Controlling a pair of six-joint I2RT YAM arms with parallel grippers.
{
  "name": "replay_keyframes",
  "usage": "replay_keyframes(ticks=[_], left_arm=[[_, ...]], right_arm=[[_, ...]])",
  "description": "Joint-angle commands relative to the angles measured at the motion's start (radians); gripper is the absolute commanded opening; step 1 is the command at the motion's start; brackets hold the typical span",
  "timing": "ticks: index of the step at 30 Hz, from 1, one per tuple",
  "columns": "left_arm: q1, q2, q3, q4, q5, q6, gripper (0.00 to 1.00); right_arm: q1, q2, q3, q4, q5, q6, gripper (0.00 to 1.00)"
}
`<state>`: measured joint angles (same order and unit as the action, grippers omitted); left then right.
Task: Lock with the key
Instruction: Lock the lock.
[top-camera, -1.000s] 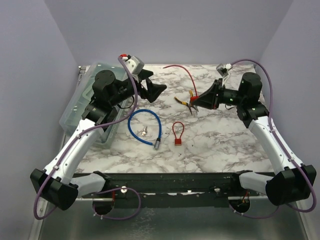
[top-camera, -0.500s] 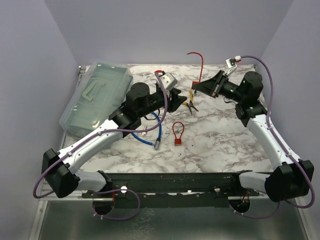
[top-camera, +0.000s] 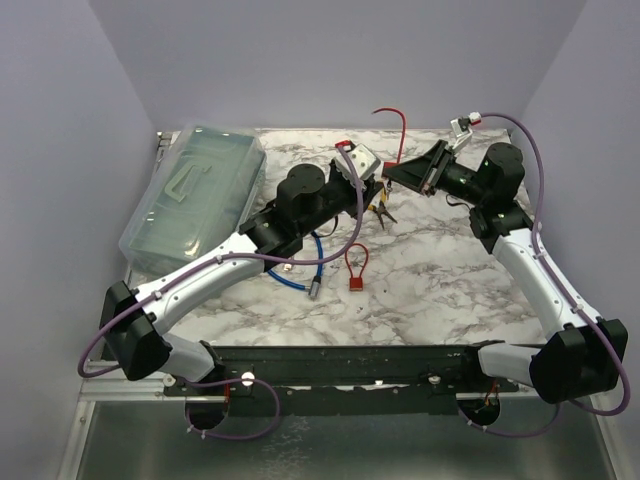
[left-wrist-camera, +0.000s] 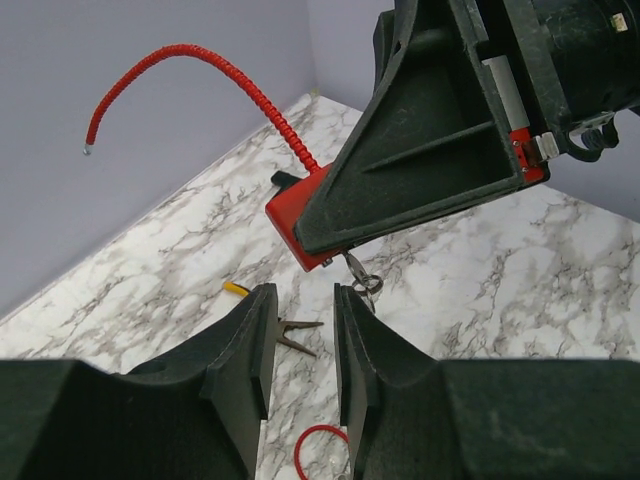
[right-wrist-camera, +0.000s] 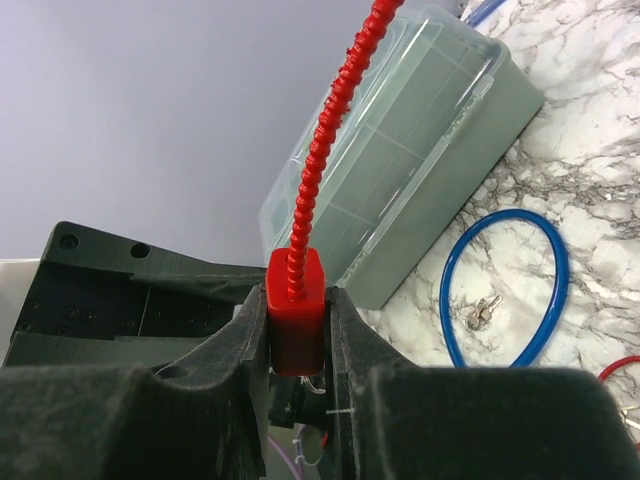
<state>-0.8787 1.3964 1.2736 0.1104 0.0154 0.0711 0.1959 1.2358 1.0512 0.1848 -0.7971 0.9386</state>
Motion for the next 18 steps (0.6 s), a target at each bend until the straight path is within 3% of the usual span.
replay_keyframes(ticks=[1,18], left_arm=[[-0.017,0.023,0.040,0.000,-0.058,0.044,0.33],[-0.104,0.066,0.071,-0.060,-0.103,0.190,0.27]], right_arm=[[0.013,-0.011,0.008,0.022,0.019,0.014,0.00],[0.038,-0.012,-0.020,0.004,0.038,0.001,0.00]])
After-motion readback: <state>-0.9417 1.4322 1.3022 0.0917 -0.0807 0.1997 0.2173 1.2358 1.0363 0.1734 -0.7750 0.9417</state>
